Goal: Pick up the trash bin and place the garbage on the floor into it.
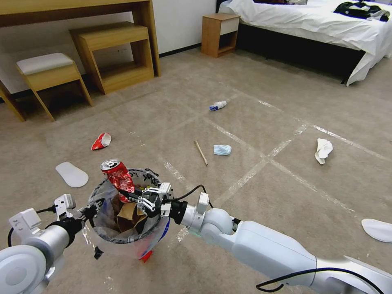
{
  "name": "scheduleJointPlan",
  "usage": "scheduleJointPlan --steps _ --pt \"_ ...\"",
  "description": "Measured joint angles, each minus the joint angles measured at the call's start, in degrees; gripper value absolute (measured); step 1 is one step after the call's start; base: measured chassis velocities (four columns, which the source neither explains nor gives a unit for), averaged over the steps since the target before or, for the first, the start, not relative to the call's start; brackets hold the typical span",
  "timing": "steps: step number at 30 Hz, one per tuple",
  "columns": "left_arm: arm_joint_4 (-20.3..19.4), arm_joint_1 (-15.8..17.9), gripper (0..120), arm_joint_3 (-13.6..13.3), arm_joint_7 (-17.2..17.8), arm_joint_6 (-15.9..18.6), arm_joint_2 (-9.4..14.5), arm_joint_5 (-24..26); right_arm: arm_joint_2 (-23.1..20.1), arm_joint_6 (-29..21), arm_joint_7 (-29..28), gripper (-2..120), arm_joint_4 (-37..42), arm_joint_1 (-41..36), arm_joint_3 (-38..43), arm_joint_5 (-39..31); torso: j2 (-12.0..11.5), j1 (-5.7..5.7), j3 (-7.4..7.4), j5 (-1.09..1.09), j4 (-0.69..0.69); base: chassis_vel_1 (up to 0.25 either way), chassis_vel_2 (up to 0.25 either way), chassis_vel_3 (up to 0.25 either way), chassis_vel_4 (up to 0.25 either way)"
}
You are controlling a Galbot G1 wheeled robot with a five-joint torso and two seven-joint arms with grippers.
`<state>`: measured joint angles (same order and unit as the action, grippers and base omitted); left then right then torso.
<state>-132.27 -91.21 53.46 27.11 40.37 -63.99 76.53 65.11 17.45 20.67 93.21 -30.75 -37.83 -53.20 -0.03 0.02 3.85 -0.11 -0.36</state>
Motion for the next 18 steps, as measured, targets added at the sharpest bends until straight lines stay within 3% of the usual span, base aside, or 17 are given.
scheduleJointPlan --steps 2,6,10,14,18 --pt "-0.01 0.0 0 0.0 0.02 0.0 -0.02 -0.03 -0.14 0.04 -0.13 9 0.0 0.03 -0.15 0.17 0.0 0.0 0.0 0.0 0.0 0.0 0.0 0.0 0.0" --pt "-0.06 -0.03 0 -0.03 0.11 0.02 -0.06 -0.06 -0.29 0.46 0.2 21 -0.32 0.17 -0.53 0.44 0.0 0.0 0.0 0.0 0.0 0.0 0.0 0.0 0.0" --pt "-0.09 -0.03 0 -0.07 0.19 0.04 -0.1 -0.07 -0.39 0.52 0.26 39 -0.31 0.29 -0.73 0.49 0.0 0.0 0.0 0.0 0.0 0.0 0.0 0.0 0.0" --pt "-0.09 0.01 0 -0.08 0.31 0.04 -0.09 -0.03 -0.55 0.52 0.09 48 0.03 0.44 -0.75 0.41 0.0 0.0 0.0 0.0 0.0 0.0 0.0 0.0 0.0" --pt "-0.13 0.04 0 0.0 0.53 0.04 -0.01 0.24 -1.1 0.48 -0.27 69 0.67 0.55 -0.89 0.34 0.0 0.0 0.0 0.0 0.0 0.0 0.0 0.0 0.0"
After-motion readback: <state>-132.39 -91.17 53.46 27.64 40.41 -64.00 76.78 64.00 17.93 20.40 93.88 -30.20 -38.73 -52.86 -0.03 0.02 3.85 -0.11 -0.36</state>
